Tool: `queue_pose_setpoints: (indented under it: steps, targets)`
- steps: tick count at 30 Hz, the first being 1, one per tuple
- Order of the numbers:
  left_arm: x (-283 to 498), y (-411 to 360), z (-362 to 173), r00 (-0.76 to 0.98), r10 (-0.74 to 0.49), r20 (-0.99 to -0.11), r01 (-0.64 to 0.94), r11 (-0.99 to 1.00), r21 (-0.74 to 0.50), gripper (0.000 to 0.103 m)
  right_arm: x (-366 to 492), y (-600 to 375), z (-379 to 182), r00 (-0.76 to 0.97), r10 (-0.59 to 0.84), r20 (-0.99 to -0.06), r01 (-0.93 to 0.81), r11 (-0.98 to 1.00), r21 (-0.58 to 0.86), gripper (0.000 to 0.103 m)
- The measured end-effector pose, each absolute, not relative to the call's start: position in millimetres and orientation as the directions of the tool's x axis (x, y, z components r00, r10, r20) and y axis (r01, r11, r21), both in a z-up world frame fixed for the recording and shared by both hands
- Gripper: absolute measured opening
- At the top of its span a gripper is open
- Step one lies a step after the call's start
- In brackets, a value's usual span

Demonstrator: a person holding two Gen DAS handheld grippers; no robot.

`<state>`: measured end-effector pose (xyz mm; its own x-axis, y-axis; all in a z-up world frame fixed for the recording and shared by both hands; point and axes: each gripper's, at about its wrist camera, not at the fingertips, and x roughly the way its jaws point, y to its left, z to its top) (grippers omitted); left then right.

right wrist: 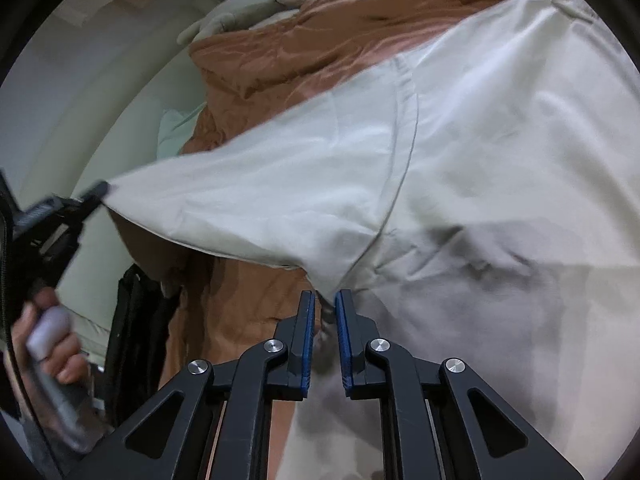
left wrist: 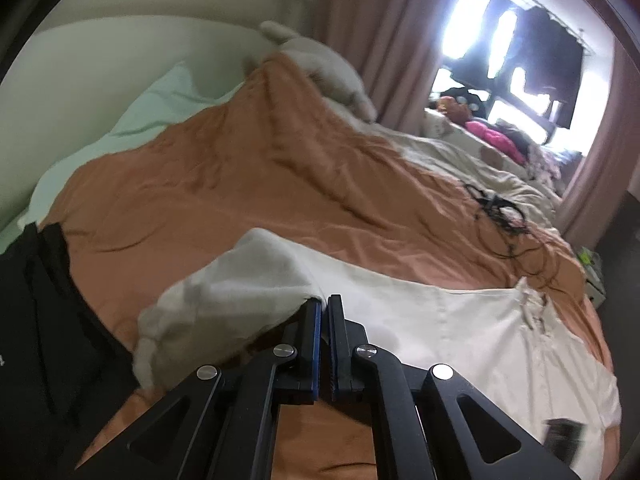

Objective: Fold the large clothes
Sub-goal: 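Lift the held sleeve and fold it across the jacket body, then open the left gripper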

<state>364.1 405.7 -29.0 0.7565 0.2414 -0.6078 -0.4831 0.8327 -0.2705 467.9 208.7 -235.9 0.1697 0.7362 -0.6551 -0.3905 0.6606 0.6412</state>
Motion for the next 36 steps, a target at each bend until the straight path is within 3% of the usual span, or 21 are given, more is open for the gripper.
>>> queue_pose_setpoints:
  steps: [5, 11, 13, 15, 27, 36]
  targets:
    - [363.5, 383.6, -12.0, 0.791, 0.179, -0.586, -0.401, 0.875, -0.273, 0.002, 473.7, 224.3, -253.9, 0.114, 0.713, -0.692, -0.396, 0.672, 0.626, 0.011]
    - [372.7, 356.1, -2.7, 0.819, 0.082, -0.568, -0.318, 0.888, -0.331, 0.002, 466.6, 197.0, -231.4, 0.078, 0.756, -0.650, -0.412, 0.618, 0.669, 0.012]
    - [379.4, 343.3, -0.1, 0.822, 0.058, -0.567, -0.291, 0.898, -0.330, 0.002, 457.7, 182.4, -217.4, 0.107, 0.754, -0.648, -0.445, 0.619, 0.647, 0.030]
    - [383.9, 331.5, 1.1, 0.825, 0.033, -0.565, -0.265, 0.905, -0.334, 0.002, 451.9, 166.1, -206.1, 0.142, 0.749, -0.647, -0.462, 0.628, 0.626, 0.035]
    - [415.0, 233.7, 18.0, 0.823, -0.107, -0.559, -0.083, 0.949, -0.304, 0.002, 424.6, 25.6, -175.9, 0.309, 0.721, -0.620, -0.355, 0.693, 0.628, 0.035]
    - [429.6, 147.9, -18.9, 0.739, -0.238, -0.630, 0.038, 0.949, -0.314, 0.002, 406.7, -69.9, -167.8, 0.410, 0.688, -0.599, -0.248, 0.716, 0.653, 0.035]
